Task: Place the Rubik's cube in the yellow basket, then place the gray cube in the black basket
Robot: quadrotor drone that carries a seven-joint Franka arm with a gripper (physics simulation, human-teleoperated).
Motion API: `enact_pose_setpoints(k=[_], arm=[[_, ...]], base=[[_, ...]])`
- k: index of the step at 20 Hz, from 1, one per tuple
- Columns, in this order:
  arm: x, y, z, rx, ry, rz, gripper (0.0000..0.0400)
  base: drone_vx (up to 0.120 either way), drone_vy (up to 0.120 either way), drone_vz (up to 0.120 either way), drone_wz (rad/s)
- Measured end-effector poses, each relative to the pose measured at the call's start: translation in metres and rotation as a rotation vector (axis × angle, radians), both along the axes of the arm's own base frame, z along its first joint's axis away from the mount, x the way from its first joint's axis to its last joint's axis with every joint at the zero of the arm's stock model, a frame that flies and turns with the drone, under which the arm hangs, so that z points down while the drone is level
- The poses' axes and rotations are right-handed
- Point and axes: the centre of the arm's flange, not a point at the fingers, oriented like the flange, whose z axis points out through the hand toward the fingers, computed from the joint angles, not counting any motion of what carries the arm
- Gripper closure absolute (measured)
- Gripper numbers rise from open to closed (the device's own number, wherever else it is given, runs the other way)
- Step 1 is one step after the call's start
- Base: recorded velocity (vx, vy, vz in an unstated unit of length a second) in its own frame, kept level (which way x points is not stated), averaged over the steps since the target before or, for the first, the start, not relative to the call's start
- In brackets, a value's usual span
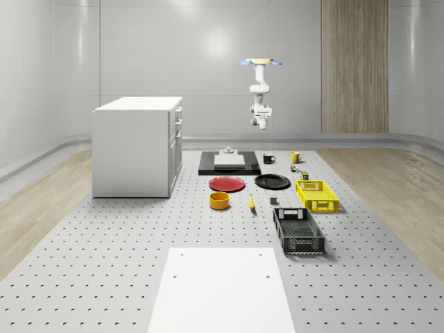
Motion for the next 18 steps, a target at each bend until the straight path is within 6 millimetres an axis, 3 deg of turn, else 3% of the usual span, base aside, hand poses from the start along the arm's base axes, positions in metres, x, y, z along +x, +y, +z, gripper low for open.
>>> enact_pose_setpoints(k=[10, 16, 18], arm=[[-0.002, 0.0, 0.066, 0.0, -0.008, 0.0, 0.0], [-0.001, 0.0, 0.085, 0.0, -0.013, 0.0, 0.0], [-0.001, 0.0, 0.088, 0.0, -0.014, 0.0, 0.0]], base=[[0.0, 0.0, 0.0, 0.0], [0.0, 0.0, 0.0, 0.0], [0.0, 0.12, 0.0, 0.0]])
